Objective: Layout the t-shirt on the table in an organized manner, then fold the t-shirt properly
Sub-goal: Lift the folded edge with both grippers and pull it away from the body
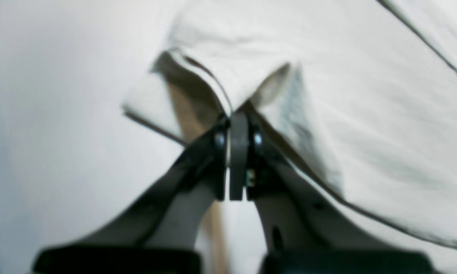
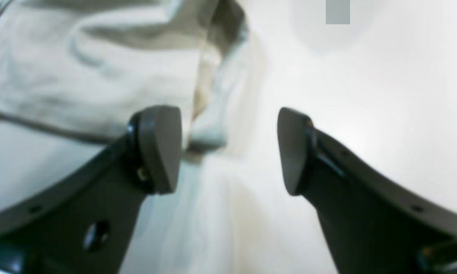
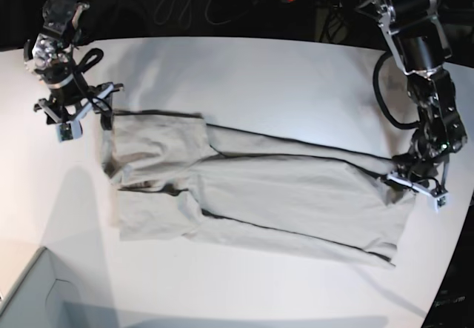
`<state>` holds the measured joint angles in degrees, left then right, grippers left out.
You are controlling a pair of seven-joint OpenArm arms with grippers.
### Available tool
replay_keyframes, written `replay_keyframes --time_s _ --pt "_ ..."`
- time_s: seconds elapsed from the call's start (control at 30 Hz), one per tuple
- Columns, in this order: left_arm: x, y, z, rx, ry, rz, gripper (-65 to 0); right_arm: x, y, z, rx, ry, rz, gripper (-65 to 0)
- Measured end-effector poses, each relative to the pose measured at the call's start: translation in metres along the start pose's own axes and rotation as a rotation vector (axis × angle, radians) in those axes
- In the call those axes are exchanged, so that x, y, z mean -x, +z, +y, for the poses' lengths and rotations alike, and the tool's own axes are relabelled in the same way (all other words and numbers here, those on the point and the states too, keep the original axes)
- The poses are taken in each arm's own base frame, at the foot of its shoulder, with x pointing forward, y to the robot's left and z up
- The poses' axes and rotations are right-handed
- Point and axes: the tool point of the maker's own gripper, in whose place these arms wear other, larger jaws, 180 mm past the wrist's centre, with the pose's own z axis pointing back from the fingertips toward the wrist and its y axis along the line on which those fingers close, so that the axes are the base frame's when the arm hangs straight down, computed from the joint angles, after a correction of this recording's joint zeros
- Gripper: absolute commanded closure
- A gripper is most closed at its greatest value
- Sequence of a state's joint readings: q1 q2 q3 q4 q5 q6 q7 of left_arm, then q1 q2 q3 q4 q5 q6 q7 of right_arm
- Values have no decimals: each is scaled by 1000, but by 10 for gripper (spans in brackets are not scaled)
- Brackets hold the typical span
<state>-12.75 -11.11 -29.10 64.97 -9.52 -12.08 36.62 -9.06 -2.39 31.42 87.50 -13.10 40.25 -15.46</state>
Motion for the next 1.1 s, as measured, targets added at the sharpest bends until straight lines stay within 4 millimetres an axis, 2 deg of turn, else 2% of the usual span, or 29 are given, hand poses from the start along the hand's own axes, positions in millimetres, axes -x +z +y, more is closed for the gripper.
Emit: replay_keyframes --time_s 0.1,0.17,0.33,0.57,0.83,0.93,1.03,1.1 --pt "5 4 4 -7 -6 -1 -1 1 0 14 -15 -24 -3 -406" --pt "7 6 3 -4 -6 4 -1 -2 -1 16 -19 -28 -14 -406" --pt "-2 15 -3 46 57 -44 -1 18 -5 22 -37 -55 39 -404" --pt "22 17 5 31 56 4 -1 17 -6 25 -44 -63 30 -404" --pt "28 18 7 30 56 11 -1 16 -7 26 -46 -62 28 -406" --pt "29 18 7 30 56 14 -1 14 -12 38 -83 -48 26 -406" --pt "29 18 7 30 55 13 -1 25 -18 49 -114 -74 53 -404" --pt "29 18 7 30 55 14 -1 33 -20 49 -118 -82 79 -404"
